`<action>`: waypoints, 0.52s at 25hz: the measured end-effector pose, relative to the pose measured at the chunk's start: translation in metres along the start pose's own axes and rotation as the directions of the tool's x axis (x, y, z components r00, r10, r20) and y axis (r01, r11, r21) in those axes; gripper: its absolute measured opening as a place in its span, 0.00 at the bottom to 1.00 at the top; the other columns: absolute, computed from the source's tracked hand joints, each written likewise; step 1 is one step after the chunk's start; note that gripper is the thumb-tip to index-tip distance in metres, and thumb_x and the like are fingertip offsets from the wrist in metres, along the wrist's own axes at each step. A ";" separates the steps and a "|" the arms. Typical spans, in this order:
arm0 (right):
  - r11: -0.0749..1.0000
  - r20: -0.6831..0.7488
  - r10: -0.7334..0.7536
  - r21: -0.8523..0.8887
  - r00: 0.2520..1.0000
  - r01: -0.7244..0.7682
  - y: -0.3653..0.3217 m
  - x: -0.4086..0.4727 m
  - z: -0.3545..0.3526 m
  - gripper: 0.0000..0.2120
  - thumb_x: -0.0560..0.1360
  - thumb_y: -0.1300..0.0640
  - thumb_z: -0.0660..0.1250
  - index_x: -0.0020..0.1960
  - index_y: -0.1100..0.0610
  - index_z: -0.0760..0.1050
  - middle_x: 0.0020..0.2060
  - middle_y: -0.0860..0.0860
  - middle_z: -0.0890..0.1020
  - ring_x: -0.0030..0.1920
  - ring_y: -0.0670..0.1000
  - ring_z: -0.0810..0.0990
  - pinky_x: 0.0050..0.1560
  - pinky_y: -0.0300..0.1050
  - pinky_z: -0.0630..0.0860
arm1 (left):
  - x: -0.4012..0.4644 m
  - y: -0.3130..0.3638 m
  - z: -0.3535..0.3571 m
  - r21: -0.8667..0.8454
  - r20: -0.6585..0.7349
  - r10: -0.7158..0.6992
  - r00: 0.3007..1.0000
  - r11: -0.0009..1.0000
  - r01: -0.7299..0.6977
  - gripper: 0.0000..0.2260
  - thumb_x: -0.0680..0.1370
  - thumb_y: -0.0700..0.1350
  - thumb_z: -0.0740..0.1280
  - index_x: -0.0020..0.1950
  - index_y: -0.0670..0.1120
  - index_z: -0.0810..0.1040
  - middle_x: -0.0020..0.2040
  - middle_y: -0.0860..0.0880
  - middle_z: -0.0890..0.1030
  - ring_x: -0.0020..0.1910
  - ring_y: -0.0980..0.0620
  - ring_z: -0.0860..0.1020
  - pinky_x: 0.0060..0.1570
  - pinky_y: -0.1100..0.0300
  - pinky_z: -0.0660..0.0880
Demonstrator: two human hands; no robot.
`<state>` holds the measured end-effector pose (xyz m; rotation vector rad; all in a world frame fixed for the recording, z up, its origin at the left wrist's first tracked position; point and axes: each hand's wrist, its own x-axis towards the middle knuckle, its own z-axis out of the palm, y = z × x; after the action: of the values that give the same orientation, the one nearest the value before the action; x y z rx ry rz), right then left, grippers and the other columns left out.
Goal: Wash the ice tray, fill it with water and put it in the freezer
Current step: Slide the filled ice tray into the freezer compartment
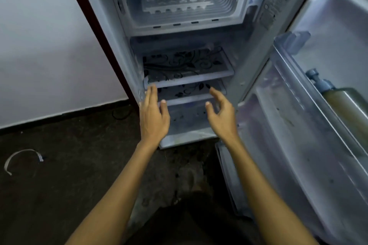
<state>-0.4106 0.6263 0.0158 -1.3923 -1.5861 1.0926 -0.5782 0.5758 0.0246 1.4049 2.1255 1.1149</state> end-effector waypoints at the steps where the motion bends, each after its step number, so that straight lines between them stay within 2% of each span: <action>1: 1.000 0.003 0.008 -0.030 1.000 -0.008 0.008 -0.023 -0.001 0.21 0.79 0.57 0.61 0.72 0.54 0.65 0.70 0.49 0.70 0.71 0.48 0.65 0.69 0.42 0.64 | -0.020 -0.002 0.001 0.041 0.012 -0.008 1.000 0.999 0.008 0.23 0.83 0.44 0.54 0.77 0.42 0.53 0.78 0.46 0.55 0.77 0.49 0.52 0.75 0.54 0.45; 3: 0.997 0.010 0.014 -0.074 1.000 -0.013 0.023 -0.062 -0.004 0.22 0.79 0.56 0.62 0.73 0.53 0.64 0.72 0.48 0.68 0.74 0.48 0.60 0.69 0.39 0.60 | -0.054 -0.004 0.004 0.087 0.025 -0.024 0.999 0.996 0.022 0.23 0.83 0.44 0.54 0.77 0.43 0.52 0.78 0.46 0.53 0.78 0.49 0.50 0.74 0.54 0.41; 5: 0.993 0.023 0.023 -0.116 0.999 -0.020 0.039 -0.094 -0.012 0.23 0.79 0.57 0.62 0.73 0.54 0.64 0.72 0.48 0.67 0.75 0.49 0.57 0.69 0.40 0.60 | -0.087 -0.005 0.007 0.124 0.049 -0.034 0.998 0.992 0.028 0.23 0.83 0.44 0.54 0.77 0.43 0.52 0.78 0.45 0.53 0.78 0.48 0.51 0.74 0.53 0.41; 9: 0.987 0.086 0.031 -0.162 0.996 -0.017 0.068 -0.147 -0.041 0.24 0.79 0.58 0.62 0.73 0.56 0.64 0.72 0.51 0.67 0.75 0.50 0.59 0.70 0.41 0.59 | -0.153 -0.003 0.016 0.166 0.080 -0.036 0.996 0.986 0.022 0.23 0.83 0.43 0.55 0.77 0.42 0.54 0.78 0.44 0.54 0.77 0.47 0.52 0.74 0.49 0.43; 13: 0.984 0.165 0.017 -0.178 0.986 0.013 0.094 -0.202 -0.082 0.24 0.78 0.59 0.63 0.73 0.57 0.64 0.72 0.53 0.67 0.75 0.52 0.60 0.69 0.38 0.57 | -0.224 0.020 0.034 0.167 0.031 -0.054 0.998 0.985 0.048 0.23 0.82 0.43 0.56 0.77 0.42 0.55 0.78 0.43 0.55 0.77 0.46 0.52 0.74 0.48 0.43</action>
<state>-0.2747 0.4406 -0.0420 -1.4501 -1.8414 1.1136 -0.4446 0.3947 -0.0092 1.4217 2.2602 0.9048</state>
